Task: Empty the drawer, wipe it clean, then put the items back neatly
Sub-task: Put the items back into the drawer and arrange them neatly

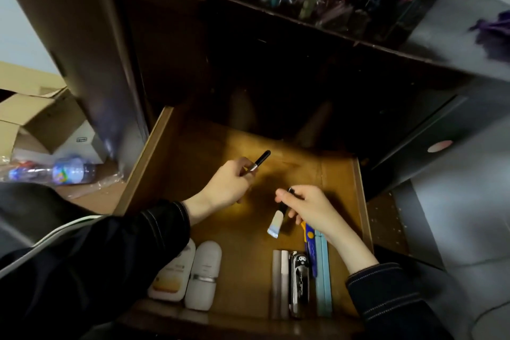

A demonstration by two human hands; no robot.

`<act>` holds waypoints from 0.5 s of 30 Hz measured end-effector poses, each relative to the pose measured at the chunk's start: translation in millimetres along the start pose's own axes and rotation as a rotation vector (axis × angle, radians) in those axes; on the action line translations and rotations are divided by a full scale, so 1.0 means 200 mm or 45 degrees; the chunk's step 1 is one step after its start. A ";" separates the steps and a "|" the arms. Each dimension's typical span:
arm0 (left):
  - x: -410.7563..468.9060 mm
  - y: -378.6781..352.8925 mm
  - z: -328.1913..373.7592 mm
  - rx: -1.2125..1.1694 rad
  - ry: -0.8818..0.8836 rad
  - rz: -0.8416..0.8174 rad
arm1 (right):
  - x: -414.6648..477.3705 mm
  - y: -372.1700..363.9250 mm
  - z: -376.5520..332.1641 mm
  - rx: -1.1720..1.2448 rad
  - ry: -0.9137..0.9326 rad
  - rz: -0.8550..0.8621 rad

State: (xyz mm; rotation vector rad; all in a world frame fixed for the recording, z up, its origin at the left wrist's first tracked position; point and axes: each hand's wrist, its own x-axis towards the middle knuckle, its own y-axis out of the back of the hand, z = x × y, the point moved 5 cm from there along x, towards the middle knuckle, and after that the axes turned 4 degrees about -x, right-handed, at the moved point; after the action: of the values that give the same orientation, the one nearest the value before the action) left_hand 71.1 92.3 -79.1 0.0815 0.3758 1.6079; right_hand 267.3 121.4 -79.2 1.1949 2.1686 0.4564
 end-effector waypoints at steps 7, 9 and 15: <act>0.01 0.01 0.01 0.134 -0.067 0.012 | 0.03 -0.11 0.04 -0.089 0.043 -0.030; 0.01 0.00 0.00 0.174 -0.074 -0.005 | 0.04 -0.13 0.05 -0.110 0.039 -0.010; -0.01 -0.03 0.00 0.358 -0.123 -0.018 | 0.05 -0.14 0.06 -0.178 0.001 0.076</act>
State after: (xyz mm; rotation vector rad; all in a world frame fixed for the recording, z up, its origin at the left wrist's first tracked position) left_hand 76.2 89.9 -80.6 0.3684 0.5236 1.5226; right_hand 253.7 115.6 -107.8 1.1841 2.0697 0.6237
